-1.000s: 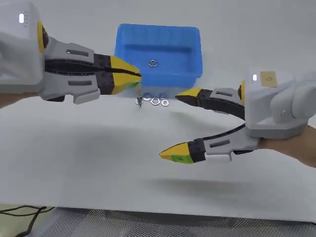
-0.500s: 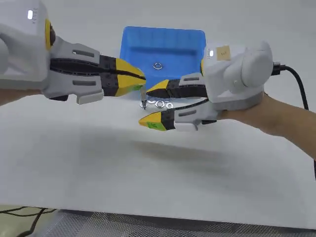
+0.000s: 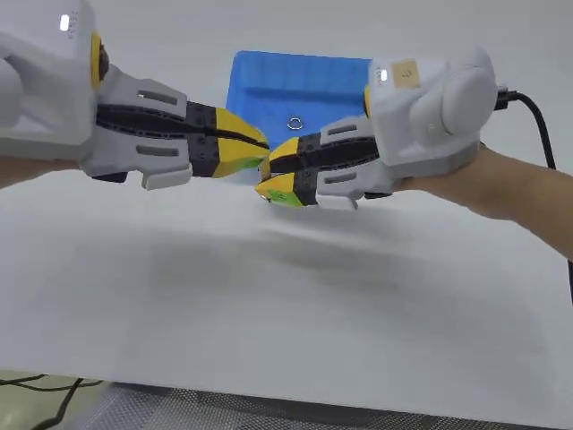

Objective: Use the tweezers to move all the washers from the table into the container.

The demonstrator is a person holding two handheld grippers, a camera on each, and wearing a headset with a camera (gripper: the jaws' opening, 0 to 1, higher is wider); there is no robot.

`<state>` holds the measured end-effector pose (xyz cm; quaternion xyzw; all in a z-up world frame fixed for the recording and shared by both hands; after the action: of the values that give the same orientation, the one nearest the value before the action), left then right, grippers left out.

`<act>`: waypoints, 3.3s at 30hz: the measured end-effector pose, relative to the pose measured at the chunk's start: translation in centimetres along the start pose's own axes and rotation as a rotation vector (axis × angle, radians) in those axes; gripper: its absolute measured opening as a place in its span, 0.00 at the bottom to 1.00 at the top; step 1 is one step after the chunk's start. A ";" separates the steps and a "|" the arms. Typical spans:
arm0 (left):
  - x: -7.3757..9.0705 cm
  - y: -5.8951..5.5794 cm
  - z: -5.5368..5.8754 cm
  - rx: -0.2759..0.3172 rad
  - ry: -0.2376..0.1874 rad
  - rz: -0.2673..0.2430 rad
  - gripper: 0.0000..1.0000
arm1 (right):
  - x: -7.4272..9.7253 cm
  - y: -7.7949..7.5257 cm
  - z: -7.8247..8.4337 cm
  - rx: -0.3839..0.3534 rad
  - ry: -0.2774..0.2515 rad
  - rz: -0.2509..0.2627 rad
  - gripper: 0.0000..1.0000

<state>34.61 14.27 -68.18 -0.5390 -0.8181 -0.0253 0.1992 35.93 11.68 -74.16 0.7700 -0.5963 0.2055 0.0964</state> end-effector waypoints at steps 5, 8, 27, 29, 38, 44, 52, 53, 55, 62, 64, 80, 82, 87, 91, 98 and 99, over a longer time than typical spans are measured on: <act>-0.1 0.0 0.0 0.000 -0.001 0.000 0.04 | -0.2 0.2 0.6 0.045 0.042 -0.045 0.14; -0.2 0.0 -0.1 -0.001 0.000 0.000 0.04 | -0.5 0.3 0.8 0.060 0.053 -0.058 0.14; -0.3 0.0 -0.3 0.051 -0.008 -0.026 0.05 | -0.6 0.3 0.9 0.160 0.092 -0.066 0.09; -0.1 -0.1 -0.4 0.055 -0.011 -0.030 0.05 | -0.7 0.3 0.8 0.159 0.085 -0.067 0.09; 1.1 -1.1 -1.4 0.118 -0.070 -0.047 0.17 | -0.6 0.5 0.1 0.158 0.076 -0.053 0.09; 2.2 -1.2 -2.0 0.162 -0.131 -0.119 0.30 | 0.6 0.3 -1.5 0.135 0.046 -0.014 0.09; 3.3 -1.6 -2.2 0.185 -0.164 -0.168 0.47 | 3.0 0.5 -3.5 0.135 0.023 0.037 0.09; 3.4 -1.6 -2.2 0.188 -0.167 -0.175 0.49 | 3.2 0.5 -3.7 0.133 0.020 0.043 0.09; 3.6 -1.7 -2.1 0.191 -0.170 -0.185 0.53 | 3.7 0.5 -4.2 0.135 0.013 0.057 0.09; 4.4 -2.0 -2.1 0.209 -0.185 -0.209 0.64 | 5.0 0.3 -5.6 0.139 0.000 0.100 0.09; 4.7 -2.1 -1.9 0.209 -0.186 -0.218 0.65 | 5.3 0.0 -5.9 0.145 -0.004 0.115 0.09; 5.6 -0.9 -0.5 0.289 -0.213 -0.269 0.93 | 8.6 -5.7 -5.9 0.152 0.016 0.276 0.09; 5.6 -0.6 -0.3 0.298 -0.216 -0.278 0.97 | 8.7 -6.8 -5.4 0.140 0.017 0.295 0.09; 5.5 -0.4 0.2 0.312 -0.211 -0.295 0.99 | 8.3 -8.7 -3.6 0.121 0.035 0.328 0.09; 5.3 -0.5 0.4 0.321 -0.203 -0.305 0.99 | 7.6 -10.1 -1.9 0.107 0.044 0.330 0.09; 4.7 -1.2 1.0 0.344 -0.182 -0.312 0.99 | 6.3 -10.0 0.4 0.094 0.088 0.297 0.09; 4.7 -1.3 1.2 0.349 -0.180 -0.313 0.99 | 6.1 -9.9 0.7 0.095 0.093 0.291 0.09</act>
<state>31.55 18.10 -67.37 -0.3633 -0.8980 0.1336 0.2093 46.86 8.68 -71.22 0.6687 -0.6861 0.2810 0.0564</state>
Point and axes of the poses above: the centre of the closed fingertips' face, and the gripper's own axes: x roughly backward along the fingers, y roughly to its left, z roughly out of its underside, the point moved 3 cm from there along x, roughly backward along the fingers, and after that the axes turned 12 degrees about x, right-handed, at the moved point
